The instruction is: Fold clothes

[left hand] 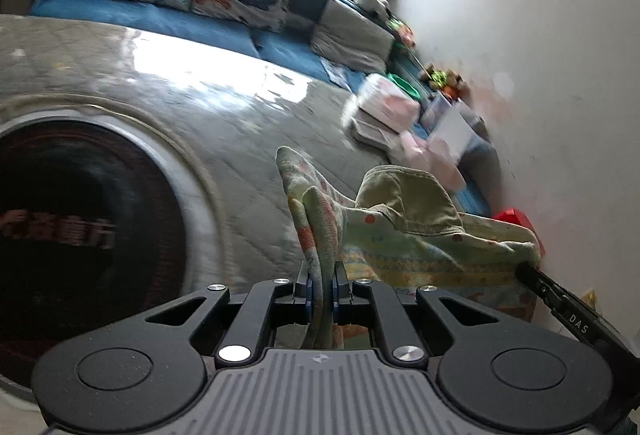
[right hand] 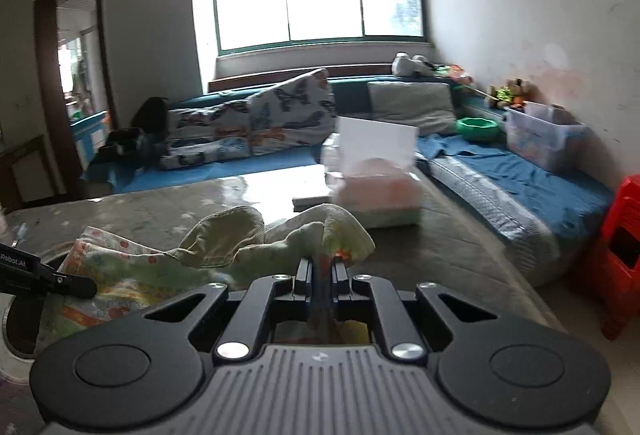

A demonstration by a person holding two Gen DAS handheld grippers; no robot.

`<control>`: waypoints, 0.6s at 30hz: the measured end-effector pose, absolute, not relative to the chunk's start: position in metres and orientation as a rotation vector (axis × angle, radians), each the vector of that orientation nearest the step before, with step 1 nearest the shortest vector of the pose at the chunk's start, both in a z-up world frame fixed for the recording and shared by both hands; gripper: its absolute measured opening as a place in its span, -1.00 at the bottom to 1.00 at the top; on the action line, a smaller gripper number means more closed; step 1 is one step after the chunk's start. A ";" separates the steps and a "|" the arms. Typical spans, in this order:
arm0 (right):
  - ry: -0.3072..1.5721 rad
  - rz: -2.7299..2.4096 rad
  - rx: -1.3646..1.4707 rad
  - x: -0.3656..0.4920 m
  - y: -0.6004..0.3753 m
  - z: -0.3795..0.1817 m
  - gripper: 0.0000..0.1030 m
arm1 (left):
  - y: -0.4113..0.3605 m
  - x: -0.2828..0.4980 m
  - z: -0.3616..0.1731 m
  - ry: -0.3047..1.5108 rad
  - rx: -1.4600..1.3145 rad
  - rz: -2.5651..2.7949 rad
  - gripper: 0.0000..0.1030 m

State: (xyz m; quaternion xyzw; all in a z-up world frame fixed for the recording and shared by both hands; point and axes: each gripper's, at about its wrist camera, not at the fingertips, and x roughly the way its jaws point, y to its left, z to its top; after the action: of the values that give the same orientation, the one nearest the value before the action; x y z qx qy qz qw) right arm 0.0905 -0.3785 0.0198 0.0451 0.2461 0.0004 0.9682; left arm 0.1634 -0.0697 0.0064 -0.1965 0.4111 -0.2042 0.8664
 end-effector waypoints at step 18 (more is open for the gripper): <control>0.583 -0.084 0.149 0.100 -0.416 -0.027 -0.63 | -0.091 0.176 -0.013 0.888 -0.283 -0.348 -0.37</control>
State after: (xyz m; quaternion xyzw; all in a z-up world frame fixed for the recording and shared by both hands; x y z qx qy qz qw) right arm 0.0999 -0.4161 -0.0266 0.0736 0.2871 -0.0415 0.9542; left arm 0.1757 -0.0913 -0.0127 -0.1355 0.4259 -0.1668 0.8789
